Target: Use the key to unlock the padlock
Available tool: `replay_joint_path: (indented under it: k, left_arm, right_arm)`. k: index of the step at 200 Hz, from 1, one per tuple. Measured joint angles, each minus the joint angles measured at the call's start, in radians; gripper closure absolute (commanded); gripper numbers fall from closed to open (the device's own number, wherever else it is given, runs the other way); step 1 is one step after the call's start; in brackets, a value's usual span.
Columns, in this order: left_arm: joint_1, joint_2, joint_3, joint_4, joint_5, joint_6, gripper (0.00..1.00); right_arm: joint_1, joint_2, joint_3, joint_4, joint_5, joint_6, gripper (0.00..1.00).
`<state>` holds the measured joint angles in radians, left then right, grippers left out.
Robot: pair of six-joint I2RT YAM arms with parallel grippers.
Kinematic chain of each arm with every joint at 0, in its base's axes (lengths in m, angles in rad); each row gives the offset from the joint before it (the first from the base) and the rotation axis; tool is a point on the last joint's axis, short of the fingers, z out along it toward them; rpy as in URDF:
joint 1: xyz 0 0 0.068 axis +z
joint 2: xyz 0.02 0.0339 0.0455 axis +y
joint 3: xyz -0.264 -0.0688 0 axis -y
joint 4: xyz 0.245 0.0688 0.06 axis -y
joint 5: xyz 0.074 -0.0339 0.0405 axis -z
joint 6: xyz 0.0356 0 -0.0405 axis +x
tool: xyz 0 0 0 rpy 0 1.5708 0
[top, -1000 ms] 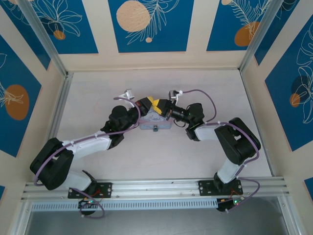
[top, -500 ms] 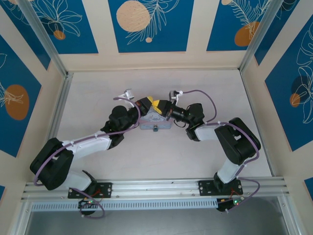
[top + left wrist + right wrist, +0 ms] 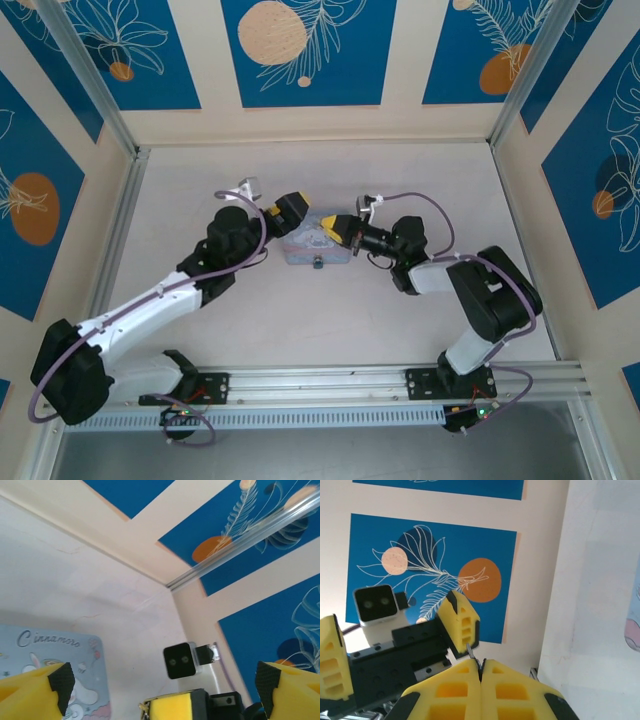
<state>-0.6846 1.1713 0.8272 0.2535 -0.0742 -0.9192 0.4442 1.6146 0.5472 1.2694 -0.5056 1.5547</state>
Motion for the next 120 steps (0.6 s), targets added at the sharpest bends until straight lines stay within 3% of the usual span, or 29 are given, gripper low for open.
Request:
replay_joint_path:
  k: [24, 59, 85, 120]
  left_arm:
    - [0.004, 0.001, 0.077, -0.19, 0.029, 0.075, 0.03]
    - [0.006, 0.038, 0.113, -0.393, 0.119, 0.164, 0.02]
    - [-0.006, 0.077, 0.037, -0.406, 0.204, 0.194, 0.02]
    - [-0.068, 0.154, -0.072, -0.377, 0.235, 0.223, 0.05]
  right_arm:
    - [-0.021, -0.082, -0.027, -0.132, -0.015, -0.05, 1.0]
    - [-0.046, -0.285, -0.042, -0.503, 0.026, -0.208, 1.0]
    - [-0.066, -0.373, -0.033, -0.722, 0.064, -0.309, 1.0]
    - [-0.108, -0.309, 0.008, -0.846, 0.085, -0.356, 1.0]
